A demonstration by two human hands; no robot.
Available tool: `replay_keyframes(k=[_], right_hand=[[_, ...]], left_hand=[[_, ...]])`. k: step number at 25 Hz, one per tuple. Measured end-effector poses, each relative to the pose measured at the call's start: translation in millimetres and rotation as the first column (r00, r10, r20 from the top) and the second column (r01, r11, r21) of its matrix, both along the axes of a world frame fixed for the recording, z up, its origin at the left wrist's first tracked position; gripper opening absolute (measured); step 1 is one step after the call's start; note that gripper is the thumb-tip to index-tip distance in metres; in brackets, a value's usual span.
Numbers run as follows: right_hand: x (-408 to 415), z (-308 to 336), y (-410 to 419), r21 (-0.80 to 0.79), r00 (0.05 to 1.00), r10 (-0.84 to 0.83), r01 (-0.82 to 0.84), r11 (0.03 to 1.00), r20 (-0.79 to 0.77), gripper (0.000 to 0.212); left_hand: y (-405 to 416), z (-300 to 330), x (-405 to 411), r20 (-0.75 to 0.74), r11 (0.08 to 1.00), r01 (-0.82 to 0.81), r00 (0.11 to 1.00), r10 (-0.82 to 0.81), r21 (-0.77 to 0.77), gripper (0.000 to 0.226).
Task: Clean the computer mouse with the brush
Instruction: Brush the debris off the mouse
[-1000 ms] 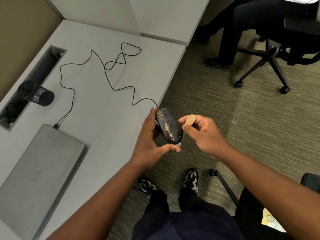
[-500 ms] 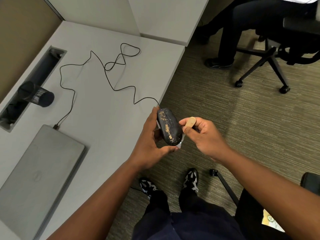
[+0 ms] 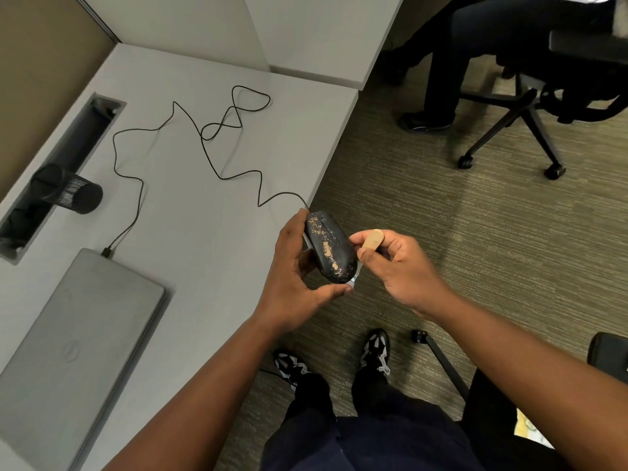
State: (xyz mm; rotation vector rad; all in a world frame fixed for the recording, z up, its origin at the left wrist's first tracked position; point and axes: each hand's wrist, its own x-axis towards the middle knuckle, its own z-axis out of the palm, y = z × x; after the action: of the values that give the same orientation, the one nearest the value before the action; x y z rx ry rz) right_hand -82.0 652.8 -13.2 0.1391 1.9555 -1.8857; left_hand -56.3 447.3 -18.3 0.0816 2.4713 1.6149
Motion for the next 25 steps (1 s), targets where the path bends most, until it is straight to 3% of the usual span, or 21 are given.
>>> replay_keyframes(k=[8,14,20,25], right_hand=[[0.9,2.6,-1.3,0.002,1.000,0.006,-0.006,1.000,0.006,0.019],[1.3,-0.3,-1.1,0.004,1.000,0.007,-0.007,1.000,0.003,0.020],[1.2,-3.5,2.5,0.000,1.000,0.014,-0.014,1.000,0.010,0.019],[-9.9,12.1,18.6,0.009,0.984,-0.170,0.171,0.985,-0.062,0.019]], left_hand=[[-0.6,-0.4,0.0,-0.016,1.000,-0.002,1.000,0.002,0.005,0.127],[-3.7,1.6,-0.7,0.050,0.999,0.008,0.999,-0.009,0.034,0.145],[-3.0,9.5,-1.4,-0.010,0.999,0.011,1.000,-0.012,-0.031,0.152],[-3.5,12.3,-1.4,-0.041,0.998,-0.032,0.999,0.030,-0.047,0.150]])
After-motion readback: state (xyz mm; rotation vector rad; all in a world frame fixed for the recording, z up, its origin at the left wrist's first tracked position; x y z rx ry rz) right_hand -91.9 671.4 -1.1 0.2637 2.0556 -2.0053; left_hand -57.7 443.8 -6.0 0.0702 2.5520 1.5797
